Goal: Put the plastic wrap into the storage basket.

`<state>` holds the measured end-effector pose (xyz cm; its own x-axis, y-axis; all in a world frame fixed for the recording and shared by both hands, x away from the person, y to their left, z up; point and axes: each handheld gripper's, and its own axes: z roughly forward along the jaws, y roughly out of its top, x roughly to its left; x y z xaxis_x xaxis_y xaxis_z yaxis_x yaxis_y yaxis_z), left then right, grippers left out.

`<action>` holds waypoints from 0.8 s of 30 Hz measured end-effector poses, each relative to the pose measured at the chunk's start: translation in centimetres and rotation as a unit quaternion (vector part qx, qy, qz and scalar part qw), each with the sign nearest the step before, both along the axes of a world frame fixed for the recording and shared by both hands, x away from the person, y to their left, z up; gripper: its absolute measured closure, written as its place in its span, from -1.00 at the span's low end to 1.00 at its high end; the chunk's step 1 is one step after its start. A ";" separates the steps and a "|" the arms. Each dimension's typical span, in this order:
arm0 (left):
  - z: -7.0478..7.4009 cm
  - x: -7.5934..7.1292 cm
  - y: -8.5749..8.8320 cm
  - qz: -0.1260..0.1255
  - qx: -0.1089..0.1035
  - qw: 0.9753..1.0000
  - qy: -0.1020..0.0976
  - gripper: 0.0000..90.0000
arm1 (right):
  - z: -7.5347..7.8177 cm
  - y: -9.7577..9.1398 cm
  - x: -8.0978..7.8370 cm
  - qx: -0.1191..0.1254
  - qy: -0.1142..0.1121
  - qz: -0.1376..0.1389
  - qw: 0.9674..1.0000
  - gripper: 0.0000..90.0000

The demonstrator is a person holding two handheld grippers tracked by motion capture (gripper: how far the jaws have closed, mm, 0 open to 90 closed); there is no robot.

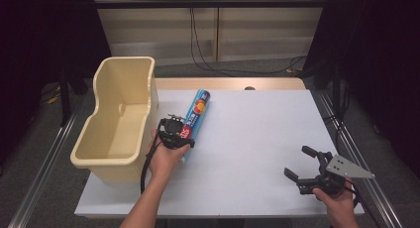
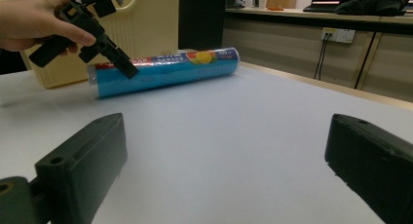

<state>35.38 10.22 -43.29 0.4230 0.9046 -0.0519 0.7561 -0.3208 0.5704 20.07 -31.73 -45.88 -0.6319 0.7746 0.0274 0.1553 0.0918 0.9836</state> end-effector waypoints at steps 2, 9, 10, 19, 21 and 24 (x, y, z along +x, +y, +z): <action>1.3 -0.8 0.5 0.000 -0.033 0.999 -0.010 -0.03 | 0.0 0.0 0.0 -0.001 -0.001 0.001 1.000 -0.98; 1.3 -1.0 0.1 -0.022 -0.055 0.998 0.002 -0.01 | 0.0 0.4 0.0 -0.008 -0.002 0.005 1.000 -0.98; 1.0 -0.8 -0.3 -0.027 -0.059 0.998 0.010 -0.16 | 0.0 0.4 0.0 -0.009 -0.002 0.006 1.000 -0.98; -1.5 0.3 -3.1 -0.039 -0.035 0.995 0.081 -0.36 | 0.0 0.1 -0.1 -0.008 -0.003 0.001 1.000 -0.98; -1.4 0.4 -3.0 -0.023 -0.043 0.995 0.093 -0.33 | 0.0 0.0 0.0 -0.009 -0.002 0.000 1.000 -0.98; -1.4 0.1 -2.6 -0.018 -0.046 0.995 0.092 -0.32 | 0.0 0.1 0.0 -0.010 -0.001 0.001 1.000 -0.98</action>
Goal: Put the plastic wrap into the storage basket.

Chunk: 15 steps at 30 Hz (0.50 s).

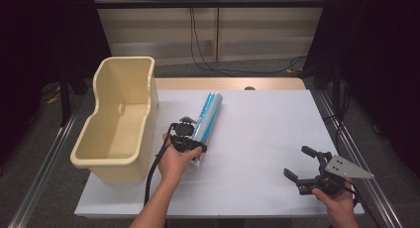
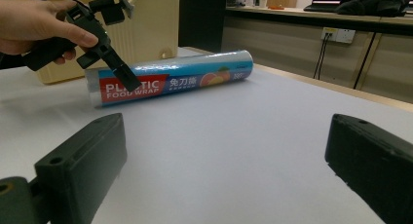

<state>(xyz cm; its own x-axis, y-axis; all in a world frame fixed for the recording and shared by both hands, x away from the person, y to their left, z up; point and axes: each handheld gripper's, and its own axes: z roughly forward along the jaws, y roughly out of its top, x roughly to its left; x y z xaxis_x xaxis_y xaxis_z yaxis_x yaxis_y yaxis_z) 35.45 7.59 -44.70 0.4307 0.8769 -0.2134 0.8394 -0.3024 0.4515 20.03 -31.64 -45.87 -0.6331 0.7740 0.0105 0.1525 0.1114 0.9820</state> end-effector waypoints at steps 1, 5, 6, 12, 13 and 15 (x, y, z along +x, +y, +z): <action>0.0 -0.2 0.1 0.002 -0.003 1.000 -0.002 -0.31 | 0.0 0.0 0.0 -0.001 -0.001 0.001 1.000 -0.98; -0.1 -1.2 1.1 0.009 -0.014 1.000 -0.001 -0.30 | 0.0 0.0 -0.1 -0.002 0.000 0.001 1.000 -0.98; -0.1 -1.5 1.4 0.008 -0.016 1.000 0.001 -0.30 | 0.0 0.1 -0.1 -0.002 -0.001 0.001 1.000 -0.98; 0.1 -3.4 2.9 0.002 -0.019 1.000 0.009 -0.29 | 0.0 0.1 -0.1 -0.003 0.001 0.000 1.000 -0.98; 0.1 -3.7 3.1 0.000 -0.020 1.000 0.009 -0.29 | -0.1 0.1 -0.1 -0.004 0.001 0.001 1.000 -0.98; 0.2 -4.4 3.5 -0.003 -0.018 1.000 0.010 -0.29 | -0.1 0.1 -0.1 -0.005 0.002 0.001 1.000 -0.98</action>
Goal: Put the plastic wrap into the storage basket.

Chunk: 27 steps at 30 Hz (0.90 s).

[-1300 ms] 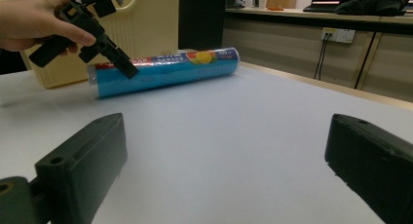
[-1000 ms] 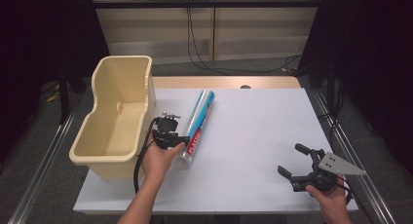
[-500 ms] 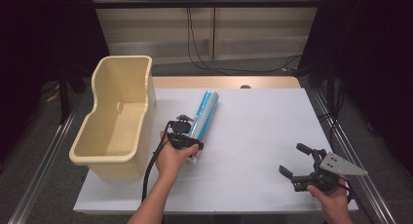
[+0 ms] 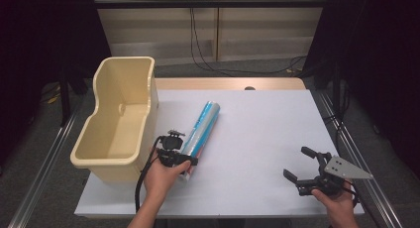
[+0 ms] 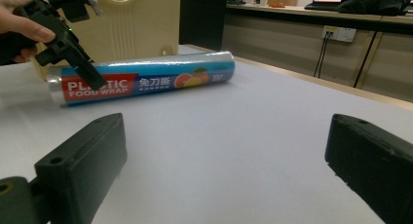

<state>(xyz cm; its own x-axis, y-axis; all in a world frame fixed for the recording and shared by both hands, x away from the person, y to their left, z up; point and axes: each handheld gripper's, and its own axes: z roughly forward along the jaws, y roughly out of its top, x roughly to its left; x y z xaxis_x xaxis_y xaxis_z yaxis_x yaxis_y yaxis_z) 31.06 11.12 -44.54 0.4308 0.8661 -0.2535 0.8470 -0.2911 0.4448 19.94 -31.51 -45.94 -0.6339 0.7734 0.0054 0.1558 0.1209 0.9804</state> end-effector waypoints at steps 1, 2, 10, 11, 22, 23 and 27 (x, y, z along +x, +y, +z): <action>0.0 -0.3 0.2 -0.001 0.001 1.000 0.001 -0.29 | 0.0 0.0 0.0 0.001 0.001 0.000 1.000 -0.98; 0.0 -0.5 0.3 -0.003 0.000 1.000 0.001 -0.29 | 0.0 0.0 0.0 0.000 -0.001 0.001 1.000 -0.97; 0.5 -0.3 0.2 -0.015 0.011 1.000 0.004 -0.30 | 0.0 0.1 0.0 -0.001 0.000 0.001 1.000 -0.98; 0.6 -0.1 0.1 -0.020 0.017 1.000 0.006 -0.30 | 0.0 0.1 0.0 -0.001 0.000 0.001 1.000 -0.97; 2.2 4.4 -2.2 -0.016 0.025 0.999 -0.037 -0.44 | 0.0 -0.1 0.0 0.001 0.000 0.000 1.000 -0.98; 2.1 4.9 -2.5 -0.016 0.027 0.999 -0.034 -0.45 | 0.1 -0.2 0.0 0.001 0.000 0.000 1.000 -0.98; 1.9 6.3 -3.4 -0.021 0.037 0.999 -0.025 -0.48 | 0.1 -0.2 0.0 0.001 0.000 0.000 1.000 -0.98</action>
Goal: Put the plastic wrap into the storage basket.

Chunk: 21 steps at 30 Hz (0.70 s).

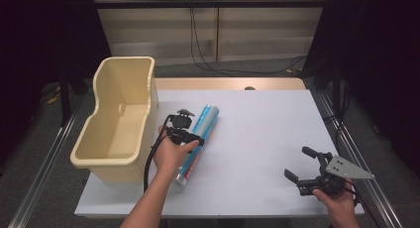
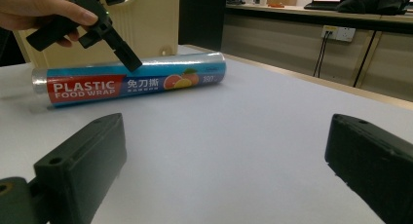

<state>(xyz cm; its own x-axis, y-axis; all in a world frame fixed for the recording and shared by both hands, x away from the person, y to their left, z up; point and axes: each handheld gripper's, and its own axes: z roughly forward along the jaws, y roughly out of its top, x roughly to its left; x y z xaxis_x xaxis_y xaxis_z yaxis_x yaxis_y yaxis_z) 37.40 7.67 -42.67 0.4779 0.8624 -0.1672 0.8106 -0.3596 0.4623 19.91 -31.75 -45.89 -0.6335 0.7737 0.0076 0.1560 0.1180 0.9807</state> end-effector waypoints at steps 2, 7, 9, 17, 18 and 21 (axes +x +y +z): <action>-0.3 0.5 -0.4 -0.002 0.000 1.000 0.009 -0.49 | 0.0 0.0 0.0 0.000 0.000 0.000 1.000 -0.98; -1.3 1.0 -1.1 -0.009 0.011 1.000 0.026 -0.53 | 0.0 0.0 0.1 0.000 0.001 0.001 1.000 -0.98; -1.5 1.2 -1.1 -0.009 0.011 0.999 0.034 -0.53 | 0.0 0.0 0.0 0.000 0.000 0.000 1.000 -0.98; -1.9 1.3 -1.4 -0.020 0.043 0.998 0.035 -0.44 | 0.0 0.0 0.1 0.001 0.000 0.000 1.000 -0.98; -1.9 1.4 -1.4 -0.020 0.043 0.998 0.038 -0.41 | 0.0 0.0 0.1 0.001 0.000 0.000 1.000 -0.98; -1.9 1.4 -1.6 -0.022 0.045 0.998 0.041 -0.33 | 0.0 0.0 0.1 0.000 0.000 0.000 1.000 -0.98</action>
<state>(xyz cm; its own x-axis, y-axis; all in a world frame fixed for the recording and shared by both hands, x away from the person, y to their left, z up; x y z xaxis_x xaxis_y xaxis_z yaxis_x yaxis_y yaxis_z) 38.82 6.03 -44.60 0.5042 0.8537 -0.1301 0.8266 -0.4336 0.3587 19.97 -31.80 -45.86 -0.6330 0.7741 0.0084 0.1563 0.1171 0.9807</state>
